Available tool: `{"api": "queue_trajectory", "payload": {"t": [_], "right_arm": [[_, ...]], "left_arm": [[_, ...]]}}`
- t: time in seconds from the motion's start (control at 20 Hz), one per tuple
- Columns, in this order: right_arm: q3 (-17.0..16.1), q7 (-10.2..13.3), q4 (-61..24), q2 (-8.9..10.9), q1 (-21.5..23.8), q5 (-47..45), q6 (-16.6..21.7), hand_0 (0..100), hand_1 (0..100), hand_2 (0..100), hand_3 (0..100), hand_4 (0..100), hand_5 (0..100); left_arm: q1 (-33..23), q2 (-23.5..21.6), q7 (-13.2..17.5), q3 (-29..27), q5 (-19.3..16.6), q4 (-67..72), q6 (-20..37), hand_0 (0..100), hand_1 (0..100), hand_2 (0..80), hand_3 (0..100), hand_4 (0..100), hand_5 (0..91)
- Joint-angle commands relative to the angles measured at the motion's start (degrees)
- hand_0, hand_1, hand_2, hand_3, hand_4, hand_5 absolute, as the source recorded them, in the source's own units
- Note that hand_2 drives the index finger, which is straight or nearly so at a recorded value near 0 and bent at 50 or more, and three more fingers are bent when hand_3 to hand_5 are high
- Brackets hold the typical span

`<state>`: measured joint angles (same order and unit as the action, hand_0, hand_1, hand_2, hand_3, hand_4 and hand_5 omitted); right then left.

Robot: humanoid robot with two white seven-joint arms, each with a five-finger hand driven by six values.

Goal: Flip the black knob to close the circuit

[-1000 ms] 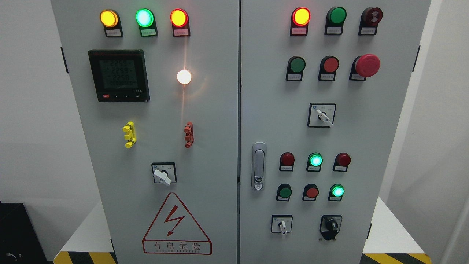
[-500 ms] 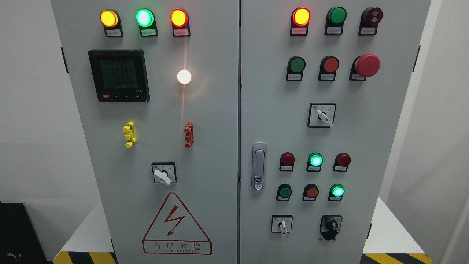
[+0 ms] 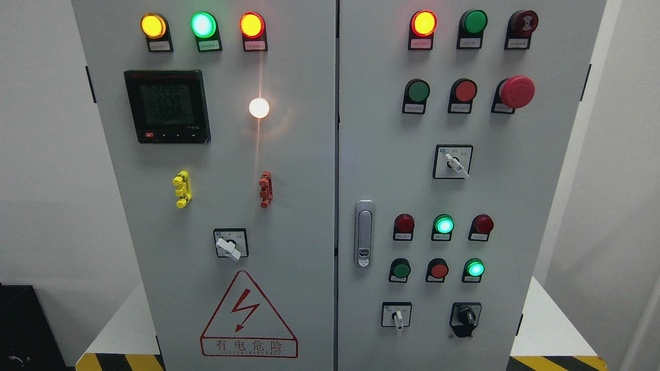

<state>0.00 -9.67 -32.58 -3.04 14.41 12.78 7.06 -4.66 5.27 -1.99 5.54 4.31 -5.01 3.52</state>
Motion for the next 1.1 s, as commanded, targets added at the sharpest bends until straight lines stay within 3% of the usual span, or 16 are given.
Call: {"api": "queue_trajectory", "payload": {"t": [0.0,0.15,0.5,0.8,0.9,1.05], "right_arm": [[-3.24,2.37,-21.54,1.10,0.10,14.78,-0.20,0,21,34,49,39,20],[-6.85,2.11,-29.53,0.49,0.62,25.95,-0.12,0,22,46,59,50,32],[-10.01,1.67,-47.64,0.23,1.32,37.92,-0.20,0,24,72,83,70,62],[-11.16,-1.58,-60.83,-0.13,1.33,44.69,-2.22,0,23,86,98,84,79],[-11.86,-4.56,-65.40,-0.21,1.33,46.89,-2.49,0,21,89,100,87,84],[-11.87,-5.71,-69.89,-0.39,1.15,49.18,-4.68,0,20,91,100,89,87]], "left_arm": [[0.00,0.00,-0.04,0.00,0.00,0.00,0.00,12,56,0.0,0,0,0.0],[0.00,0.00,-0.04,0.00,0.00,0.00,0.00,12,56,0.0,0,0,0.0],[0.00,0.00,-0.04,0.00,0.00,0.00,0.00,12,56,0.0,0,0,0.0],[0.00,0.00,-0.04,0.00,0.00,0.00,0.00,12,56,0.0,0,0,0.0],[0.00,0.00,-0.04,0.00,0.00,0.00,0.00,12,56,0.0,0,0,0.0],[0.00,0.00,-0.04,0.00,0.00,0.00,0.00,12,56,0.0,0,0,0.0]]}}
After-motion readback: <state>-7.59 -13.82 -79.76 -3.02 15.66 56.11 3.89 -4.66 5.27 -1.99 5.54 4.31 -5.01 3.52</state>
